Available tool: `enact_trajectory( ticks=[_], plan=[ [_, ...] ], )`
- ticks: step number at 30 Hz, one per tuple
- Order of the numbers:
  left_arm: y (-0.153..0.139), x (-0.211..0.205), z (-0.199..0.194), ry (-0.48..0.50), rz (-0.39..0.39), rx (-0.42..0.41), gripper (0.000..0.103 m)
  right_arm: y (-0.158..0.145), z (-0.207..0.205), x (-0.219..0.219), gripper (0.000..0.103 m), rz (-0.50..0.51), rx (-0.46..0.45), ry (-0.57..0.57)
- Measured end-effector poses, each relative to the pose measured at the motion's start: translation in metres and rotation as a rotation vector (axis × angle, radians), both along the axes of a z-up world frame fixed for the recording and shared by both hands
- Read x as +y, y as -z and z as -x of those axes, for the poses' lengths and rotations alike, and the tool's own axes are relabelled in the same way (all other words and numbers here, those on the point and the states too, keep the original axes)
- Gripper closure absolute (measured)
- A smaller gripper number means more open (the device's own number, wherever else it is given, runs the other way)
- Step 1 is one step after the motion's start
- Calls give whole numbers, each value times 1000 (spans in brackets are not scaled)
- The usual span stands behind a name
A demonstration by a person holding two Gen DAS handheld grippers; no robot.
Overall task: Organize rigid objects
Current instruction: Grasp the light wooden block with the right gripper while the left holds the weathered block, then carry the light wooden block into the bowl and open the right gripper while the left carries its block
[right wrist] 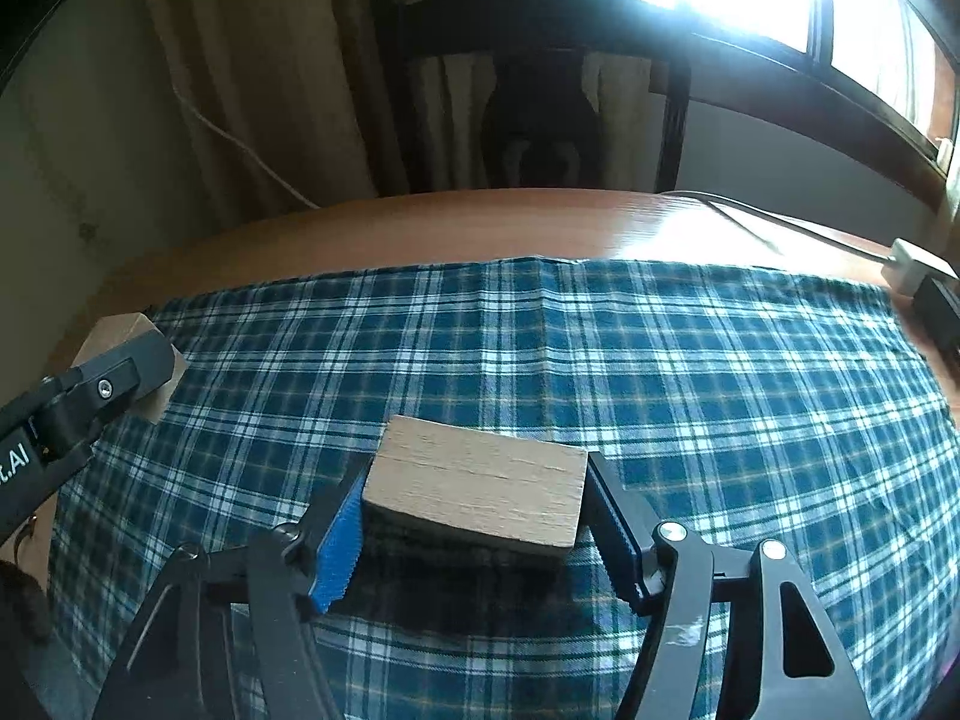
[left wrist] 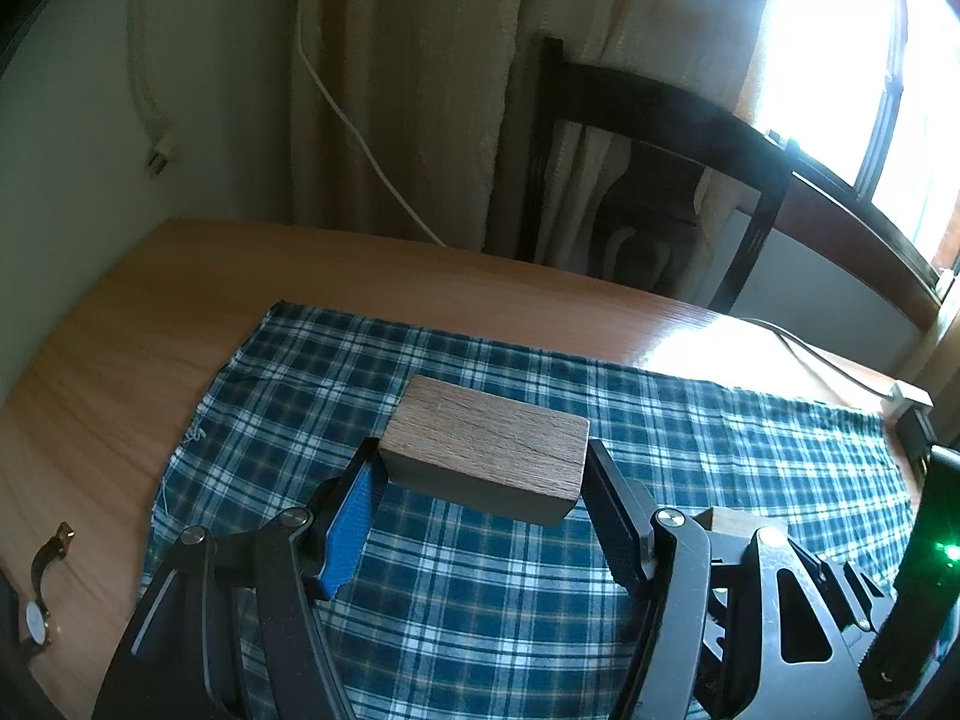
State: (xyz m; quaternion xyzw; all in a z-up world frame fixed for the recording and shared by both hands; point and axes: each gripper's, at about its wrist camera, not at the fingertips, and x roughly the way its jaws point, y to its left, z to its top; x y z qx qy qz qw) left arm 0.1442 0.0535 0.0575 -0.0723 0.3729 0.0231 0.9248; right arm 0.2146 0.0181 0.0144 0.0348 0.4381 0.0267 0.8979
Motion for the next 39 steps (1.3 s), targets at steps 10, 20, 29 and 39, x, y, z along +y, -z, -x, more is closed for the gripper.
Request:
enact_trajectory(
  ticks=[10,20,29,39],
  plan=[
    [1,-9,1,17,-17,6,37,11,15,-7,33,-38,-10,39],
    [3,-29,4,63,-47,10,37,26,42,-28,33,-53,-28,81],
    [2,-51,10,117,-67,5,37,18,67,-67,33,-49,-52,123],
    [3,-83,22,196,-113,-4,37,-2,98,-135,33,-71,-79,180]
  ],
)
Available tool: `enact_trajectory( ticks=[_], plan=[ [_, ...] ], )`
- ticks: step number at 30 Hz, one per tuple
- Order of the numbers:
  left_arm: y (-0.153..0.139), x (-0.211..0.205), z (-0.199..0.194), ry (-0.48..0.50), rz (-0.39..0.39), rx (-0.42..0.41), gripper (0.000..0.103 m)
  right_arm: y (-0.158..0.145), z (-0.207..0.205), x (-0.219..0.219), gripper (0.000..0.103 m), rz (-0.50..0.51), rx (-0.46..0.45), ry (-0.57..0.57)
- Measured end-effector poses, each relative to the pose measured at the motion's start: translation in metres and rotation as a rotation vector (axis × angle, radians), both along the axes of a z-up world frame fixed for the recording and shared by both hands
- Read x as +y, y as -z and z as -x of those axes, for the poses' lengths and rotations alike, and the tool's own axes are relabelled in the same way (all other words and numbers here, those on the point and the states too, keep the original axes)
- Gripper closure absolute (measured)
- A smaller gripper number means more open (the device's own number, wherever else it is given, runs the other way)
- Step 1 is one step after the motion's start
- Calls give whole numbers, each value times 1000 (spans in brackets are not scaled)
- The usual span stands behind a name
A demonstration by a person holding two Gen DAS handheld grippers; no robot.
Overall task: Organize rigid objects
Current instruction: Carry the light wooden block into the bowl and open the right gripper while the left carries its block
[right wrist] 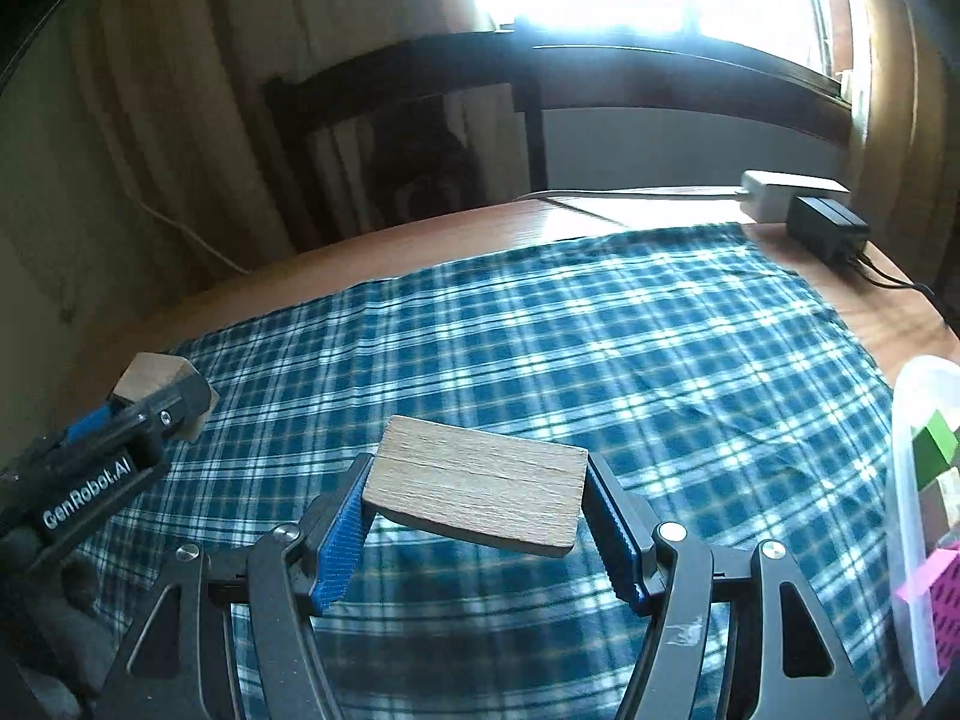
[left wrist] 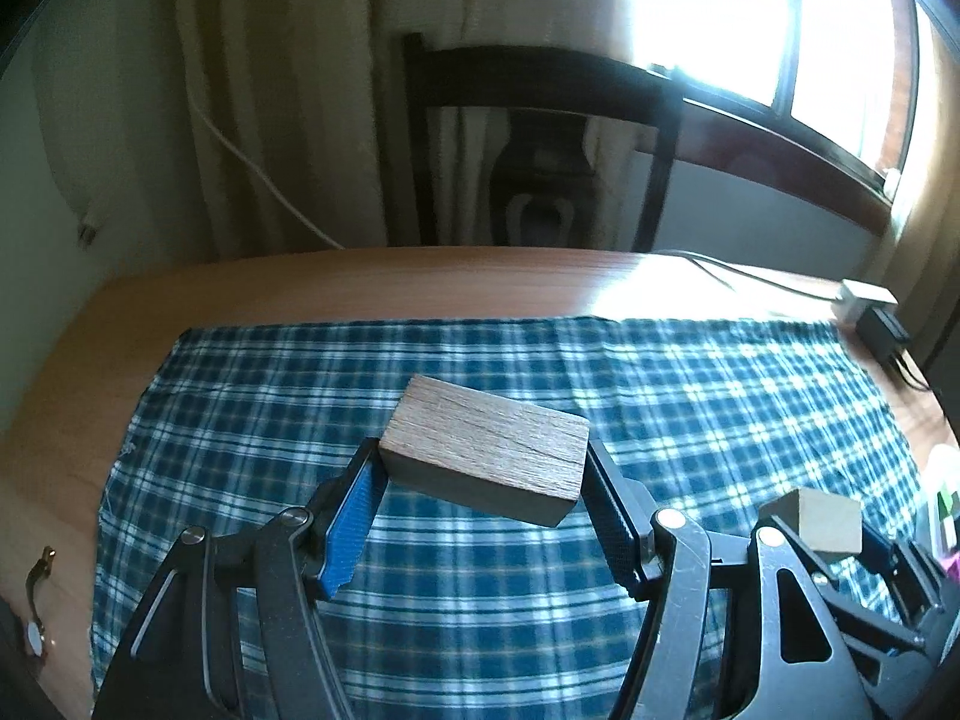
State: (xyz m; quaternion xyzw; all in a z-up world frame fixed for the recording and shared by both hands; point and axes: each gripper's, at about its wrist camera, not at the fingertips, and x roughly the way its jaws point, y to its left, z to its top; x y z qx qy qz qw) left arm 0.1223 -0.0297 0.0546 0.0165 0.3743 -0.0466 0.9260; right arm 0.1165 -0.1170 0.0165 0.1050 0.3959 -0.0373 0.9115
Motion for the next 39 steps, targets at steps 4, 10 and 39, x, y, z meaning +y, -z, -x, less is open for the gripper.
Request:
enact_trajectory(
  ticks=[4,10,39],
  plan=[
    [-1,-14,6,31,-17,-3,37,-2,6,-25,33,-2,-5,16],
    [-3,-28,14,67,-31,-11,37,-8,24,-67,33,-8,-14,45],
    [5,-99,56,239,-112,-33,37,-40,131,-238,33,-24,-130,234]
  ],
)
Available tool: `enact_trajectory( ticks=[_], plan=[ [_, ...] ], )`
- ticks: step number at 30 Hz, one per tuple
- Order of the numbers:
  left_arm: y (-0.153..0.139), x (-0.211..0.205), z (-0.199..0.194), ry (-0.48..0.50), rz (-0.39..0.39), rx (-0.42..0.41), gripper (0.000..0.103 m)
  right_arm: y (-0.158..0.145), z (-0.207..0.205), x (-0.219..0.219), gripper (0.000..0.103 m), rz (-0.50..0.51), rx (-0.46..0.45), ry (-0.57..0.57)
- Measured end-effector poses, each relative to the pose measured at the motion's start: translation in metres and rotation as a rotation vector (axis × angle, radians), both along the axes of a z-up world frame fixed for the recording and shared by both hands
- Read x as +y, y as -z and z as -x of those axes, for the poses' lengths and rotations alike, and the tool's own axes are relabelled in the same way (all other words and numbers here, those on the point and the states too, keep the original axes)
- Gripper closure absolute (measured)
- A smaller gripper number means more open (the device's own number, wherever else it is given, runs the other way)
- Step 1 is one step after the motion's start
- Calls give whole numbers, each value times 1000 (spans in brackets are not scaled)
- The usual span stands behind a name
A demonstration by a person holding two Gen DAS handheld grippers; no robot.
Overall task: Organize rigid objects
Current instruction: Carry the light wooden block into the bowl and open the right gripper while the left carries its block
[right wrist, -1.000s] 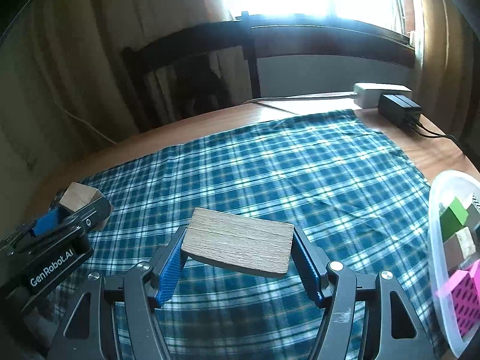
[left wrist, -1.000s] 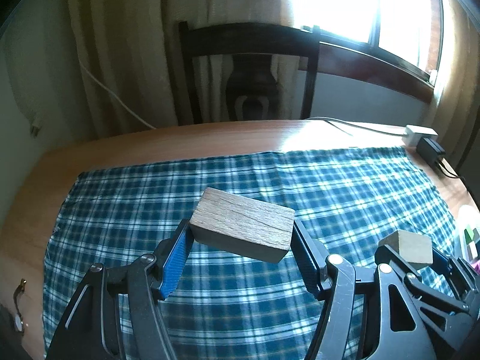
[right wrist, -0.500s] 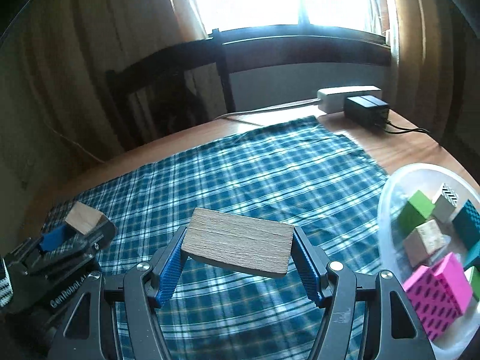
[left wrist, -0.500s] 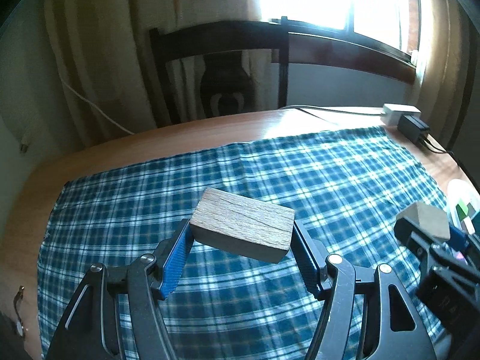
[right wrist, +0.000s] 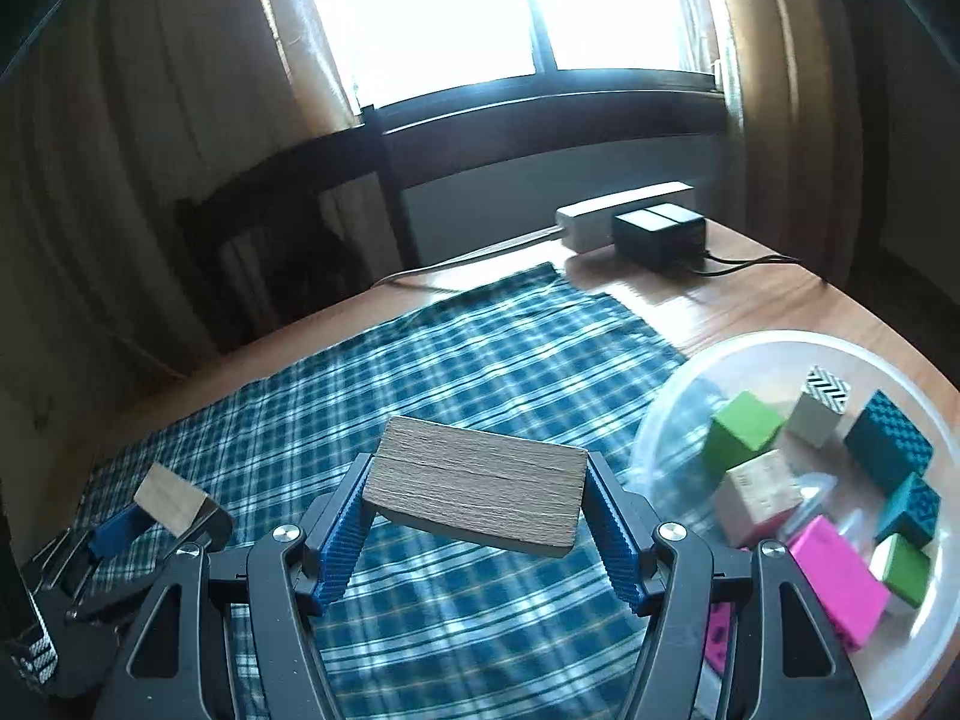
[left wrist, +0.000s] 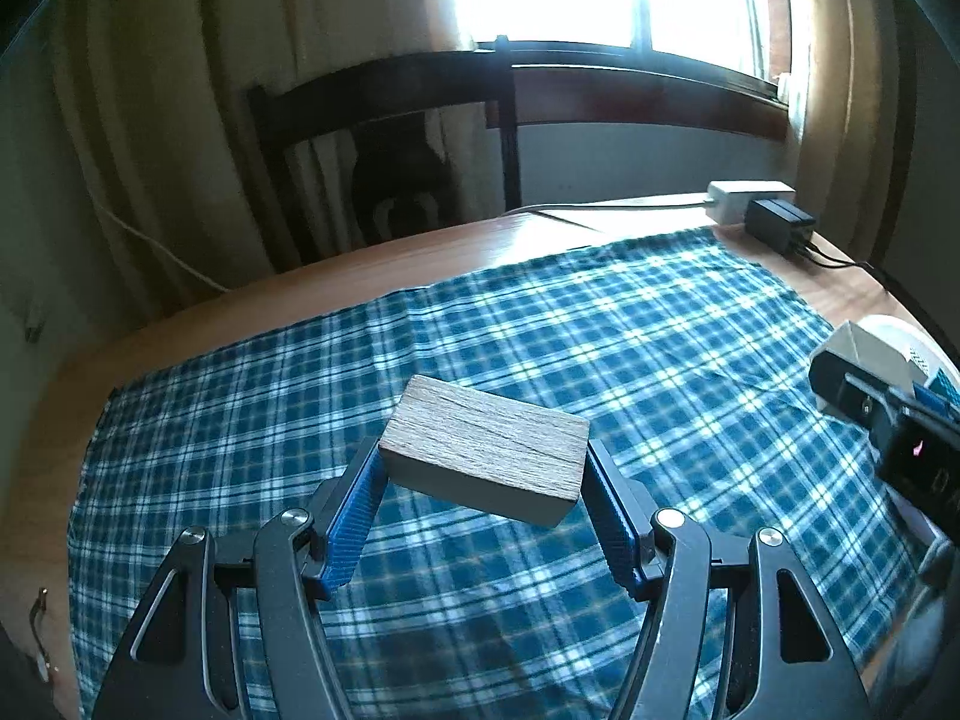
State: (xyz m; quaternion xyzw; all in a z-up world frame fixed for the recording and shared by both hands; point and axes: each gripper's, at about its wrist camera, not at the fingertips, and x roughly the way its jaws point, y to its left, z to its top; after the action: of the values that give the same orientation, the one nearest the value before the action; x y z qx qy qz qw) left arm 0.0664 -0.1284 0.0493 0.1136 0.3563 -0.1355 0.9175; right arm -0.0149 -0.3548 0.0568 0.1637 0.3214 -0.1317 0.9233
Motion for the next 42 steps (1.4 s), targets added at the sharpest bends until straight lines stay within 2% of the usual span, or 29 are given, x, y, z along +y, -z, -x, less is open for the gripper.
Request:
enact_trajectory(
  ticks=[19,22,28,42],
  plan=[
    [4,-29,21,83,-33,-9,37,-6,53,-96,33,10,-35,145],
    [4,-32,23,93,-36,-12,37,-3,51,-96,33,11,-36,173],
    [4,-36,29,114,-38,-10,37,-4,75,-128,33,-2,-47,226],
    [-3,-45,41,162,-10,-1,37,-45,204,-270,33,-56,-65,325]
  ],
)
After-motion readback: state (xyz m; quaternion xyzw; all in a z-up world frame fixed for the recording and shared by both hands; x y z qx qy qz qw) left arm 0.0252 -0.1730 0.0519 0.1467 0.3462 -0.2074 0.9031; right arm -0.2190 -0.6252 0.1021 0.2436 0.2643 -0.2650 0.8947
